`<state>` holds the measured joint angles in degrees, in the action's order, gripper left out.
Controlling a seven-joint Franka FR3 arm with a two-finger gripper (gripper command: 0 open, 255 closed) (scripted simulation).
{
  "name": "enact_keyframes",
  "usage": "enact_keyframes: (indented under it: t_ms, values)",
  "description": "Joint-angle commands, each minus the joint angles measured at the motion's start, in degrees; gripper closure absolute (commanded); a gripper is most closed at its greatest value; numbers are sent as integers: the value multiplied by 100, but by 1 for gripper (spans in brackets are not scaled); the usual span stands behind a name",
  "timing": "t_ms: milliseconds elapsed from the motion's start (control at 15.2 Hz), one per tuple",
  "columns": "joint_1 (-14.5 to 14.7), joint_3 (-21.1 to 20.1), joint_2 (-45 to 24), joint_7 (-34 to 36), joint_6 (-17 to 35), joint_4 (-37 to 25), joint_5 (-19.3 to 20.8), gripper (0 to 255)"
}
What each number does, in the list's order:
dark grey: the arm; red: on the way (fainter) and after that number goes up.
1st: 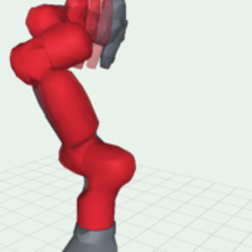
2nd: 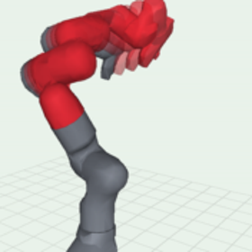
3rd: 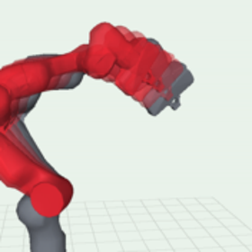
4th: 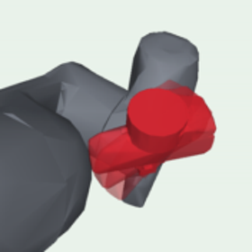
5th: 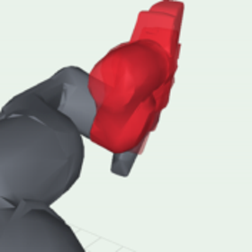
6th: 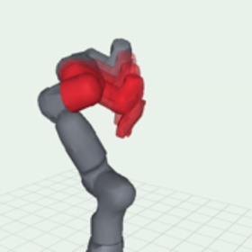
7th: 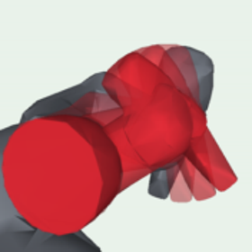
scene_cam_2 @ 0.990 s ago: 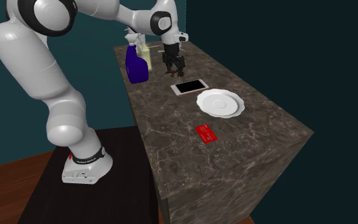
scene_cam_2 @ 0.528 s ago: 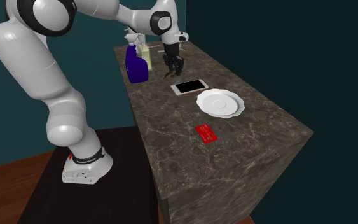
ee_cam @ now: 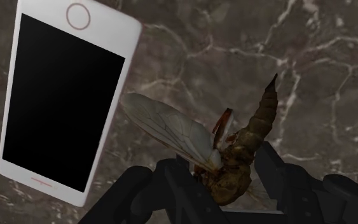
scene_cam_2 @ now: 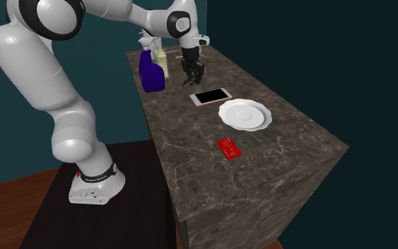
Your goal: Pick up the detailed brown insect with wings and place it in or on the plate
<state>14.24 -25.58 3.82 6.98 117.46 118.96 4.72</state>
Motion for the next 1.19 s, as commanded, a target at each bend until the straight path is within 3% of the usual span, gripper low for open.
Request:
enact_keyframes:
  t_ms: [0, 924, 1122]
  values:
    - [0, 3, 28, -28, -126, -73, -21, 255]
    - [-10, 36, 205, -179, -1135, -930, -128, 255]
    - [-194, 278, 276, -609, -1071, -833, -148, 255]
